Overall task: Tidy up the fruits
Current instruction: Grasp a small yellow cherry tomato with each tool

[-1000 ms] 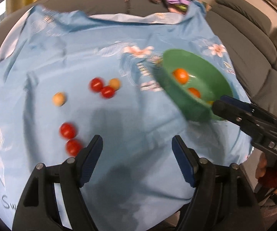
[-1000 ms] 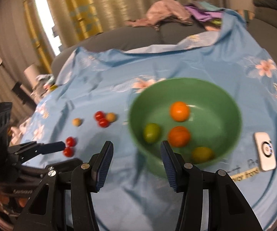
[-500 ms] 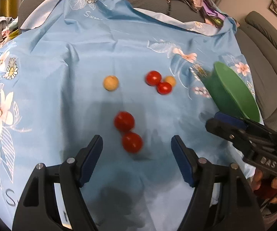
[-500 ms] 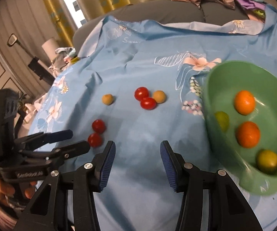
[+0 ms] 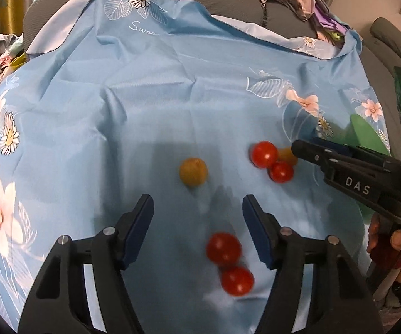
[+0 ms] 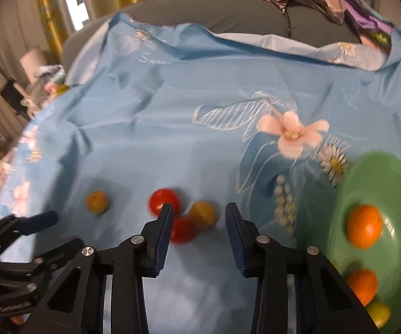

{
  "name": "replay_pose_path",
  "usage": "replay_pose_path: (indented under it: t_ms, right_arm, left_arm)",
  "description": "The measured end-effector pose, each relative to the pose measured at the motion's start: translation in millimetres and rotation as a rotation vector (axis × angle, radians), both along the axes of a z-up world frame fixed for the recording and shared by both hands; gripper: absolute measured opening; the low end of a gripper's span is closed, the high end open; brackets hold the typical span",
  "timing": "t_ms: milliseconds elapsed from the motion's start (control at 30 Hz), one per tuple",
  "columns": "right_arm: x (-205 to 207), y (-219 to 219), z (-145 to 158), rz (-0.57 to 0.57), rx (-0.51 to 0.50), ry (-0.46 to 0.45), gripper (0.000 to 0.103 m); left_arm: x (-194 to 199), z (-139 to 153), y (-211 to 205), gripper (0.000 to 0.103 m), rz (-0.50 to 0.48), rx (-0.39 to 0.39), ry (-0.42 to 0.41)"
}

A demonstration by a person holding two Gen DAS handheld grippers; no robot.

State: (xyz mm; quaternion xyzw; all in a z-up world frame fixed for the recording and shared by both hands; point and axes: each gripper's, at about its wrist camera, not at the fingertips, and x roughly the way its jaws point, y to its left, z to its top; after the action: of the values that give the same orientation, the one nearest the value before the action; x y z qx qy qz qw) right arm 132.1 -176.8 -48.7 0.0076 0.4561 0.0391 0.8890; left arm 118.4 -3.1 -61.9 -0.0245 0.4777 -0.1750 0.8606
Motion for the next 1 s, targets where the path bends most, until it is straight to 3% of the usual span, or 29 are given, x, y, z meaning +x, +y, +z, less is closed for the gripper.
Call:
replay_pose_path:
  t_ms: [433,533,767,1000]
  right_arm:
    - [26.6,4.3,-25.8,0.018,-0.036,0.163,0.034]
    - [23.6,2.5,-25.3,0.018,-0.013,0.136,0.028]
    - [19.1,4.6,-25.8,0.041,-0.035,0.108,0.028]
    - [9.2,4.2,-22.5,0.054,0.016,0.085,0.028]
  left_arm:
    - [28.7,-15.5,-10.1,0.055,-0.023,0.06,0.004]
    - [31.3,-16.8,-12.4,0.052,-0.023,0.065,0.002]
    - [37.6,-20.9,-13.9,0.027,-0.012,0.079,0.002]
    - [33.2,-18.3,-15.9,0.026,-0.019,0.08,0.01]
